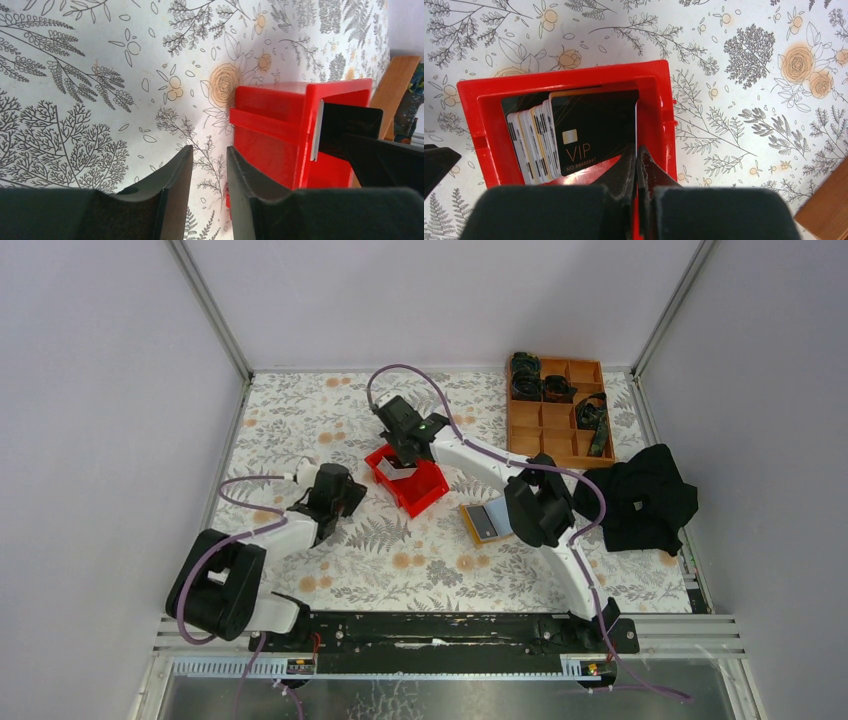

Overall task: Put the credit cards into the card holder
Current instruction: Pick up the credit card from the storage box.

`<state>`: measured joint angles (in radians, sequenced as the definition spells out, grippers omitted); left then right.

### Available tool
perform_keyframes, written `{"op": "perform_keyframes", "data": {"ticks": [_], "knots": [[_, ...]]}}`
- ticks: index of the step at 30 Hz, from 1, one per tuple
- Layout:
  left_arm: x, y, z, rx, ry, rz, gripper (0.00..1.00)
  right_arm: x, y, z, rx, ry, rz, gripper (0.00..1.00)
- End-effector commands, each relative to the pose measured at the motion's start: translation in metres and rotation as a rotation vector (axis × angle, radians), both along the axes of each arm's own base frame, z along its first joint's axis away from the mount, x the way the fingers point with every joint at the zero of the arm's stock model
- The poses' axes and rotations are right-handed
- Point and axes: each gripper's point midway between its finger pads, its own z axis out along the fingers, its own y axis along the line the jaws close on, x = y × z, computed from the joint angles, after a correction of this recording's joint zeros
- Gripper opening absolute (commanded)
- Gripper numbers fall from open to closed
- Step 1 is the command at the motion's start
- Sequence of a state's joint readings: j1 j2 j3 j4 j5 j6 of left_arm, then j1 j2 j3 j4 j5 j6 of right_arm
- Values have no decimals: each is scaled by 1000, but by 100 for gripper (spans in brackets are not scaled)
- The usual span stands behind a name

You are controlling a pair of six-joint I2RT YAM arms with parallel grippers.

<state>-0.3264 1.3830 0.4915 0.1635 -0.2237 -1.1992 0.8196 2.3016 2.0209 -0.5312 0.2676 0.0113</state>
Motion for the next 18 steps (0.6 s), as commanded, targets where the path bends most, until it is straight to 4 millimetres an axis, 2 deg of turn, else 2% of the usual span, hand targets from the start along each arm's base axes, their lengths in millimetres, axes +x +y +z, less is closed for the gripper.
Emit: {"op": "perform_keyframes", "data": {"ticks": [1,6,10,13,15,18], "knots": [[8,0,29,9,-70,-20,39,1,4,52,110,-65,15,0],[5,-2,64,55,-120,-101,44,-8,3,93,204,-91,26,0],[1,-19,100,72,-223,-263,48,-23,-4,131,275,-107,35,0],[-9,-32,131,61,-336,-376,53,-44,-11,155,329,-85,65,0],[-18,-39,149,56,-403,-445,57,-61,-16,163,356,-53,84,0],[-33,-50,166,53,-467,-553,60,-88,-27,171,398,-7,111,0]]}}
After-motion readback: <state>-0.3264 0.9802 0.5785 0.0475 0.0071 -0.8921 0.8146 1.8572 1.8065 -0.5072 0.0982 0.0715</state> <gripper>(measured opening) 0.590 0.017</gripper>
